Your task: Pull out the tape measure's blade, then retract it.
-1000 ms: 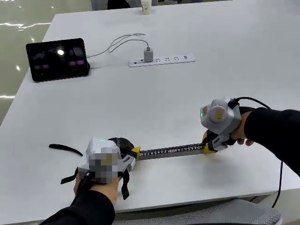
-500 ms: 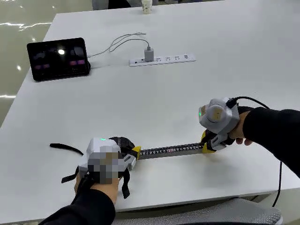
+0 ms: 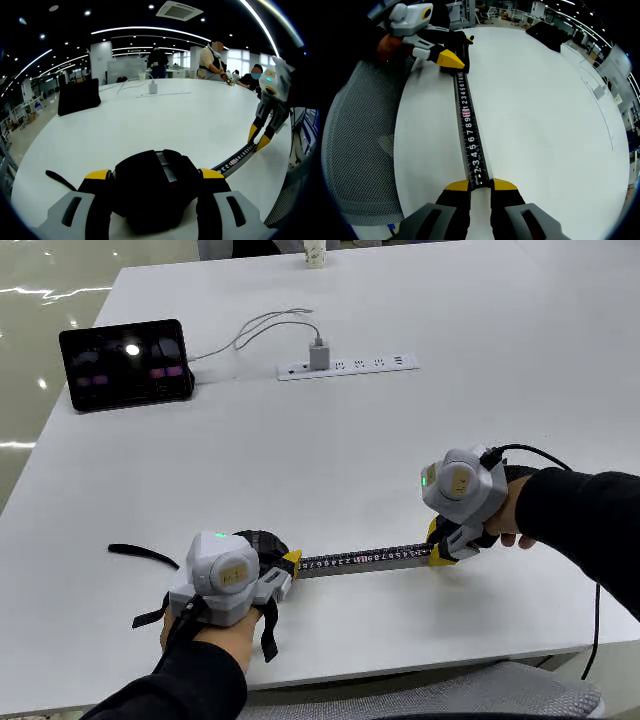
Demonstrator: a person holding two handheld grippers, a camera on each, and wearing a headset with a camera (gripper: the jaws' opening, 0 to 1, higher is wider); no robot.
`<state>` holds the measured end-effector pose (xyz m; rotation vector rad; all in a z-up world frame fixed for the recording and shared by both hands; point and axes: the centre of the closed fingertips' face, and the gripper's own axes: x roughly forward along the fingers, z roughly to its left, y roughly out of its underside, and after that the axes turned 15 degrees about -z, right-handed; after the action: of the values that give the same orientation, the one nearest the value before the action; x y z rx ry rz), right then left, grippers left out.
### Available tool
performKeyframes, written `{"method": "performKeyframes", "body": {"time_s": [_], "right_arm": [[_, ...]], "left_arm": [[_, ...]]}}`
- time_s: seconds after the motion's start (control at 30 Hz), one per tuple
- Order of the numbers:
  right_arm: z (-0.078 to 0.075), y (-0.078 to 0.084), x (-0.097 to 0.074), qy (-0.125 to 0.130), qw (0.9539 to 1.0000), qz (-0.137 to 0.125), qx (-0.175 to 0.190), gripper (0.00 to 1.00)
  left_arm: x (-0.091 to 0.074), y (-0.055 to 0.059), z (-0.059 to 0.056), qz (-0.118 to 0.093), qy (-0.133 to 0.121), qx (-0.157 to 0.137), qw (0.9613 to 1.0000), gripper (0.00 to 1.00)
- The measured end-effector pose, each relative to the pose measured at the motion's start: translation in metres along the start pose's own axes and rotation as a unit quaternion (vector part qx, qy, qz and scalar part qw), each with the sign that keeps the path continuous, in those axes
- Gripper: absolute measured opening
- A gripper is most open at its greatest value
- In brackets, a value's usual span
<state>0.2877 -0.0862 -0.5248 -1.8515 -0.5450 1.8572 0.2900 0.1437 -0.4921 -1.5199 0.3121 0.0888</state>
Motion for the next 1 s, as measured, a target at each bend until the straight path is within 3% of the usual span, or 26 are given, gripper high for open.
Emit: {"method": "performKeyframes", "body": {"time_s": [1.0], "right_arm": [[-0.0003, -0.0045, 0.0064, 0.003, 1.0, 0.0, 0.009, 0.11]], "left_arm": [[-0.0012, -0.0005, -0.0008, 0.001, 0.0, 0.001, 1.0, 0.64]]}}
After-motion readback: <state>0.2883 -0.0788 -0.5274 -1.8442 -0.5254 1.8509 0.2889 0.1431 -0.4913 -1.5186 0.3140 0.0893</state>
